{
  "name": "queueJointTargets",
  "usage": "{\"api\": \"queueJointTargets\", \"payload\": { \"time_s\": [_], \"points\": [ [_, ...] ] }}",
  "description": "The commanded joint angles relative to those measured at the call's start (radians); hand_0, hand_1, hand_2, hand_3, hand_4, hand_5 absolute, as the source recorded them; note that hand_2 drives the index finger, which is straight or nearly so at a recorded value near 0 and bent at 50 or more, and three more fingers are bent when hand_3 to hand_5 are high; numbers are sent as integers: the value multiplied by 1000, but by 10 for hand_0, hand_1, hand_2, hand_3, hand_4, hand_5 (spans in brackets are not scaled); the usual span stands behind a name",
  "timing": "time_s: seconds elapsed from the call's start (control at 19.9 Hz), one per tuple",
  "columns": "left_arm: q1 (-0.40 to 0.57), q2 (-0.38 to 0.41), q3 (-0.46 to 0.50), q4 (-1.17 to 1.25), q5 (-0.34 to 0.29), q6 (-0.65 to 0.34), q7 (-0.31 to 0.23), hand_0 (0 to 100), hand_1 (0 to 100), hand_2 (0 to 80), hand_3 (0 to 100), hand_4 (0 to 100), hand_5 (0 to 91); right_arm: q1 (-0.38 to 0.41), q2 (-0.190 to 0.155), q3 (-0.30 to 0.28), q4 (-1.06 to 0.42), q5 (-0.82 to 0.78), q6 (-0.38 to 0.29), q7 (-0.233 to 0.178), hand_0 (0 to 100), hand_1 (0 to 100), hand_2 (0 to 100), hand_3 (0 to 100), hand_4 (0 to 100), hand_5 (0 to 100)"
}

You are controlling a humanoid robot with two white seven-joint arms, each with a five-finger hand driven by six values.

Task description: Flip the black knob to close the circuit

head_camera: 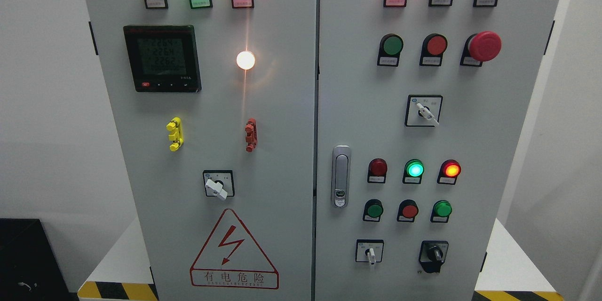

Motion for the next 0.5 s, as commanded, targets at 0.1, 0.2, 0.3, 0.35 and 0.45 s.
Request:
{"api": "queueJointTargets", "payload": {
  "time_s": [0.1,0.2,0.3,0.35,0.45],
  "points": [
    [6,-1,0,0,0,0,1,120,556,0,0,0,0,82,-8,14,-92,-253,-12,15,0,0,59,172,145,87],
    [6,0,0,0,0,0,1,120,556,0,0,0,0,91,-8,17,-94,-264,-19,27,0,0,54,156,127,68],
    [6,0,0,0,0,0,1,120,556,0,0,0,0,102,-8,29,-94,-274,-42,43,0,0,46,133,105,43],
    [6,0,0,0,0,0,1,120,556,0,0,0,0,106,-8,34,-94,-279,-50,46,0,0,41,127,95,36],
    [6,0,0,0,0,0,1,120,556,0,0,0,0,111,-8,44,-94,-285,-53,49,0,0,31,112,80,25]
  ]
}}
